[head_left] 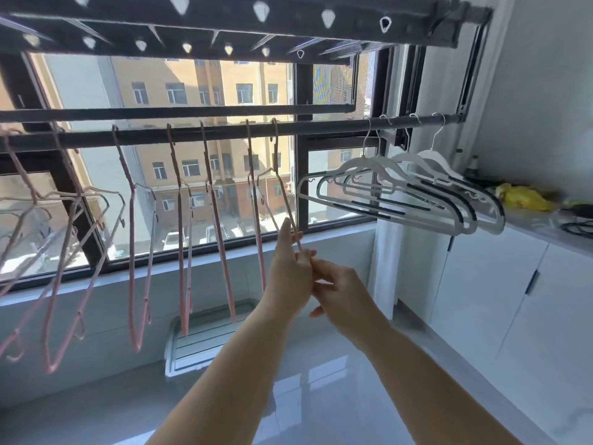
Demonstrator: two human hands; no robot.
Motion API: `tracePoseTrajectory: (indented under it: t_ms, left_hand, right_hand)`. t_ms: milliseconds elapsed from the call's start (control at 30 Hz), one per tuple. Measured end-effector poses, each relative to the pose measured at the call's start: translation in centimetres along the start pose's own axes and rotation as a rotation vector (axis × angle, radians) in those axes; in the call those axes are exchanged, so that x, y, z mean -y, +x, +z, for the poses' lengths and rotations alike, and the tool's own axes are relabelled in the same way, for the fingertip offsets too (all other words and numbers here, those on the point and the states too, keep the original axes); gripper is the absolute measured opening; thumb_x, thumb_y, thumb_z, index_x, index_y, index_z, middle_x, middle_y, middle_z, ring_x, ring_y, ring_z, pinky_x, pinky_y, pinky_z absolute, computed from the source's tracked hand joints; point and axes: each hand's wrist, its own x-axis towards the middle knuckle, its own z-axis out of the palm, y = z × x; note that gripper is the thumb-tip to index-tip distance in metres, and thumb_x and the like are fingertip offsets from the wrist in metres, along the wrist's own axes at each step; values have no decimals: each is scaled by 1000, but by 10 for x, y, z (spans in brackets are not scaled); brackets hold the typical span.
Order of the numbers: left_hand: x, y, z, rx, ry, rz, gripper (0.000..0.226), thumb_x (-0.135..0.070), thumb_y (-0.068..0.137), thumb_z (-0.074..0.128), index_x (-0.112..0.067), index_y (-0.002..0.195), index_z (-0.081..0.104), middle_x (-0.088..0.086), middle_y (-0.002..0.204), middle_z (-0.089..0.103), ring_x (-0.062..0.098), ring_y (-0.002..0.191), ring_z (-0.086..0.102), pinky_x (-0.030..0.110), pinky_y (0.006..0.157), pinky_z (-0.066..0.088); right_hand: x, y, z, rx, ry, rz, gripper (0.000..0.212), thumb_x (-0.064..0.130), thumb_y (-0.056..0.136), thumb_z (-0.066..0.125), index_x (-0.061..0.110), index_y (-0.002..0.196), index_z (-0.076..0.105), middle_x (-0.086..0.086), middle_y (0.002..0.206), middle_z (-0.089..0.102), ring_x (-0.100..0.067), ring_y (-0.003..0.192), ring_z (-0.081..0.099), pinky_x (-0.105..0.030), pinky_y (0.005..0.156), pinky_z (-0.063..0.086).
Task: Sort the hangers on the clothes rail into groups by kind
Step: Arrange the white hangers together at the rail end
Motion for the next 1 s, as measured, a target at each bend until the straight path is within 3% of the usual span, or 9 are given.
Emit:
tracePoseTrajectory:
  t_ms: [67,100,167,267,467,567,633,800,1000]
  left_hand:
    - [6,-5,-1,-15,65,13,61,-2,92,41,-31,141,19,2,138,37,23,123,44,43,107,35]
    - [8,-9,-2,-34,130,41,63,-3,92,43,-32,141,18,1,145,30,20,131,34,33,111,25]
    - [9,-22,0,-95,273,174,65,-3,89,47,-29,142,18,-5,149,20,10,136,19,12,103,11]
    - [6,-42,10,-119,289,416,60,5,85,48,-20,137,32,-8,141,31,0,127,27,-10,90,11]
    - [24,-50,54,63,260,418,55,5,85,44,-20,134,40,-5,138,43,5,127,39,15,106,29]
    - [35,-42,83,127,285,387,55,0,86,45,-20,136,36,-2,137,43,10,125,41,24,107,33]
    - [43,-32,105,148,307,362,56,-6,87,48,-20,138,31,0,139,42,12,126,40,28,107,33]
    - [48,-4,167,181,341,281,62,-16,88,54,-18,141,21,0,144,35,14,131,35,30,109,28]
    - [44,22,227,116,304,245,63,-23,88,56,-21,141,22,-3,145,33,12,131,34,28,108,29]
  right_hand:
    - [-6,-4,2,-16,60,37,36,3,93,45,16,124,58,-3,112,67,-12,94,66,-16,61,53]
    - [-10,-6,1,-30,94,53,33,7,93,48,16,122,59,-2,115,66,-13,100,65,-18,67,54]
    - [-20,-13,-8,-102,87,75,27,14,92,52,24,116,61,3,120,63,-12,110,60,-23,83,54]
    - [-32,-28,-34,-218,-6,104,25,15,90,54,33,106,63,10,115,61,-11,113,55,-37,98,48]
    - [-26,-38,-100,-382,-88,67,25,15,89,54,36,94,66,12,104,63,-9,105,57,-37,99,46]
    - [-21,-29,-133,-435,-172,-6,28,12,90,52,37,91,64,9,105,63,-6,103,56,-24,88,47]
    - [-19,-18,-156,-448,-299,-72,26,12,89,52,32,101,62,5,113,59,-7,106,53,-18,83,42]
    - [-25,24,-216,-424,-745,-230,40,10,88,52,12,128,50,-7,134,49,-20,124,44,-24,104,30]
    - [-31,76,-255,-262,-942,-204,51,17,90,48,10,139,37,-10,140,45,-27,131,35,-31,106,27]
